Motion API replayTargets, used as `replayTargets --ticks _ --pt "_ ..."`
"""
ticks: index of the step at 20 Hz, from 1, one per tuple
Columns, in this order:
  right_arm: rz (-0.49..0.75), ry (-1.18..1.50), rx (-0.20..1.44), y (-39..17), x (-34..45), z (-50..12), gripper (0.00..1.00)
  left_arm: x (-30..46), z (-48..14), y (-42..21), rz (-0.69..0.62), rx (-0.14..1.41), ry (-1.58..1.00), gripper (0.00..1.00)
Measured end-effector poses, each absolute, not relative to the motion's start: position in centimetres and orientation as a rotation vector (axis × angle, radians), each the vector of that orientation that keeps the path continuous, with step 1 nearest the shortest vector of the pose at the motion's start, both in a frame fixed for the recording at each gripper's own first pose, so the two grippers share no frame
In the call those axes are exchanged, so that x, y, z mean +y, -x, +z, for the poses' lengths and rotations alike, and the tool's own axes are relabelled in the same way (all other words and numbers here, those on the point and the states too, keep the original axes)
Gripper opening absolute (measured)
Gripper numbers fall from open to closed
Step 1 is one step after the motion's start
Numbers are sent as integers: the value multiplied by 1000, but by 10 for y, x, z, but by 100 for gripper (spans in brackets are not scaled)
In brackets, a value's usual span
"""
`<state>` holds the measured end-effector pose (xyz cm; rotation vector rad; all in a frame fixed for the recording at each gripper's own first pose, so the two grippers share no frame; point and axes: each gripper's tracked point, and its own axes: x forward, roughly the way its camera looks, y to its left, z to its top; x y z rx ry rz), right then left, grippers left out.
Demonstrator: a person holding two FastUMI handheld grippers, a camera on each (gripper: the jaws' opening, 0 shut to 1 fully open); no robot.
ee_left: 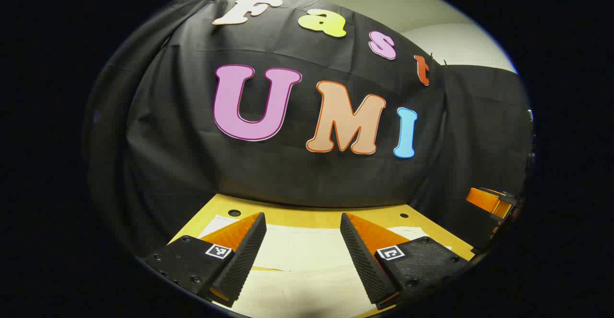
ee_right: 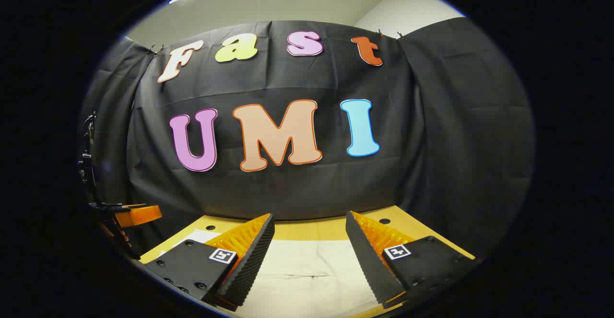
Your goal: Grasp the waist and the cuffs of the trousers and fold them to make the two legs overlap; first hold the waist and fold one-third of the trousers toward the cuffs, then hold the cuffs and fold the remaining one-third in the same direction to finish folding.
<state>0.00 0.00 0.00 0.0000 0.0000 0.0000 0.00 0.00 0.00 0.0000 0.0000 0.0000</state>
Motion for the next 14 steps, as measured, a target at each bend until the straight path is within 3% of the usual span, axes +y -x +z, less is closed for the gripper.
replayTargets --ticks 14 --pt "36 14 7 -10 0 -2 96 -9 -5 -3 0 19 -33 94"
